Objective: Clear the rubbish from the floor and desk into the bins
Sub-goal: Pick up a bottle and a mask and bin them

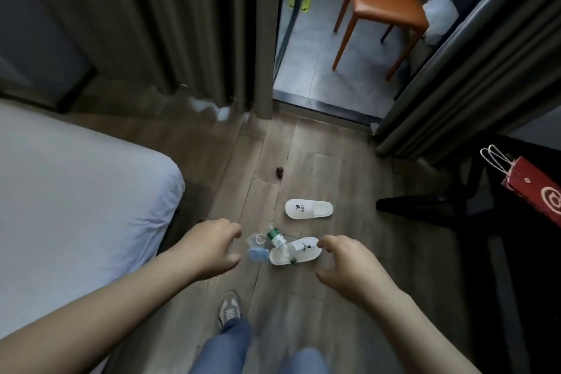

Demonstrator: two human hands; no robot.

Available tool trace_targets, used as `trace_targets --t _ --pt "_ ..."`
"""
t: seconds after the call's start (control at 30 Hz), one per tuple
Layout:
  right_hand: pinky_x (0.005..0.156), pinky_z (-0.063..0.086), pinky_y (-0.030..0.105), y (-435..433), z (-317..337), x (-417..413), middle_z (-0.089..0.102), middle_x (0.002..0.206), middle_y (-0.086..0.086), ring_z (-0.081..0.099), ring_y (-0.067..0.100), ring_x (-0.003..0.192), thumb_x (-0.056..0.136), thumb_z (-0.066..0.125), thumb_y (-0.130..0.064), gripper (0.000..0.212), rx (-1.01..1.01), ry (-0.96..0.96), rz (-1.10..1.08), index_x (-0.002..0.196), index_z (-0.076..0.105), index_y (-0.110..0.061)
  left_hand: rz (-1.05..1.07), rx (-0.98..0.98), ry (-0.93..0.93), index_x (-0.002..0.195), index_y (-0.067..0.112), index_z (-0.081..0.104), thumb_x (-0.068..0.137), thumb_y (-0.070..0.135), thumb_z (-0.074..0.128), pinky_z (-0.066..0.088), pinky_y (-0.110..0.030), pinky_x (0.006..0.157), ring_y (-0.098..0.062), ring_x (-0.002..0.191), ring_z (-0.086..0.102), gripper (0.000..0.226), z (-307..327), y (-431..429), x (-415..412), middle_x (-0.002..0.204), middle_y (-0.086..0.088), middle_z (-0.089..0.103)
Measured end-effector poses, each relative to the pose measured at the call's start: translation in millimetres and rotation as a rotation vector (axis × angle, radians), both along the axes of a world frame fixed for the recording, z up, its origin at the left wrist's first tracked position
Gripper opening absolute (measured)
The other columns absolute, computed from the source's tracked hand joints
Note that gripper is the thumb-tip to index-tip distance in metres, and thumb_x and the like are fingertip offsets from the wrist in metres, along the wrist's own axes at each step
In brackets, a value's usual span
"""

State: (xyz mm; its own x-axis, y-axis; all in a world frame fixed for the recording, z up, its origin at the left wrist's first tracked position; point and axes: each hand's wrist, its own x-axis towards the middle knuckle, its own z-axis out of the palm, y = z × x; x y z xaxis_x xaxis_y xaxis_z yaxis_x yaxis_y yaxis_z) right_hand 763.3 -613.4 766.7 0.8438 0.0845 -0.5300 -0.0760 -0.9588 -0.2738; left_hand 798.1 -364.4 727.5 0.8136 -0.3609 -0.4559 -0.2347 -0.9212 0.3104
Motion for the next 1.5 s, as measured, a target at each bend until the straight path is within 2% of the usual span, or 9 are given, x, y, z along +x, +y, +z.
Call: trace_targets --t 0.27,0.47,0.6,0.7,0.9,1.17,1.27,1.37,1.5 --pt "0.087 0.046 0.029 -6 -79 67 0.059 0.12 -0.002 0.056 0.018 0.109 0.08 0.059 -0.023 0.04 0.007 0.059 0.021 0.12 0.059 -0.02 0.059 0.031 0.124 0.127 0.021 0.052 0.085 0.041 0.054 0.046 -0.031 0.089 -0.019 0.109 0.056 0.047 -87 -7 47 0.123 -0.001 0.057" --pt "0.085 0.048 0.033 -24 -183 117 0.062 0.112 0.001 0.057 0.021 0.105 0.08 0.062 -0.031 0.038 -0.012 0.093 0.062 0.115 0.057 -0.019 0.138 0.056 0.139 0.129 0.02 0.052 0.087 0.041 0.054 0.048 -0.035 0.092 -0.02 0.112 0.056 0.047 -186 -26 74 0.125 -0.002 0.056" --pt "0.082 0.046 0.031 -33 -271 138 0.061 0.114 0.0 0.056 0.021 0.107 0.081 0.062 -0.032 0.042 -0.009 0.088 0.094 0.121 0.055 -0.021 0.155 0.081 0.164 0.127 0.019 0.053 0.087 0.04 0.056 0.045 -0.031 0.094 -0.02 0.115 0.055 0.045 -277 -36 85 0.127 -0.002 0.057" --pt "0.081 0.043 0.029 -38 -348 144 0.06 0.118 0.0 0.055 0.02 0.11 0.081 0.061 -0.033 0.048 -0.003 0.097 0.103 0.127 0.053 -0.024 0.137 0.105 0.18 0.126 0.02 0.053 0.085 0.042 0.057 0.045 -0.033 0.096 -0.02 0.115 0.054 0.046 -355 -40 89 0.127 -0.002 0.057" --pt "0.087 0.044 0.028 -46 -514 147 0.06 0.124 0.0 0.055 0.019 0.115 0.081 0.063 -0.035 0.05 -0.021 0.125 0.144 0.129 0.053 -0.022 0.075 0.125 0.199 0.121 0.021 0.052 0.083 0.046 0.059 0.046 -0.033 0.091 -0.022 0.112 0.054 0.046 -517 -45 98 0.123 -0.003 0.057" --pt "0.089 0.045 0.029 -54 -693 180 0.06 0.127 0.001 0.055 0.019 0.115 0.081 0.069 -0.039 0.058 -0.028 0.006 0.255 0.133 0.052 -0.02 -0.111 0.071 0.068 0.131 0.021 0.044 0.079 0.055 0.062 0.038 -0.029 0.09 -0.021 0.115 0.05 0.065 -701 -50 113 0.128 -0.001 0.048" --pt "0.089 0.044 0.028 -62 -721 181 0.059 0.129 0.001 0.055 0.018 0.117 0.082 0.067 -0.041 0.057 -0.052 -0.054 0.301 0.133 0.051 -0.021 -0.145 0.004 -0.032 0.134 0.019 0.042 0.081 0.054 0.063 0.038 -0.028 0.095 -0.02 0.119 0.048 0.067 -728 -56 121 0.132 -0.002 0.046" --pt "0.092 0.042 0.028 -71 -727 164 0.056 0.131 -0.001 0.052 0.017 0.12 0.082 0.067 -0.04 0.058 -0.073 -0.107 0.324 0.135 0.048 -0.024 -0.177 -0.065 -0.114 0.14 0.02 0.037 0.083 0.046 0.064 0.039 -0.029 0.101 -0.018 0.124 0.045 0.068 -728 -72 128 0.138 0.0 0.042" --pt "0.092 0.042 0.026 -89 -720 136 0.056 0.129 -0.004 0.052 0.016 0.118 0.083 0.066 -0.04 0.056 -0.057 -0.109 0.281 0.134 0.048 -0.027 -0.309 -0.112 -0.18 0.139 0.016 0.04 0.076 0.039 0.072 0.038 -0.038 0.104 -0.025 0.126 0.043 0.075 -725 -106 134 0.141 -0.006 0.042"
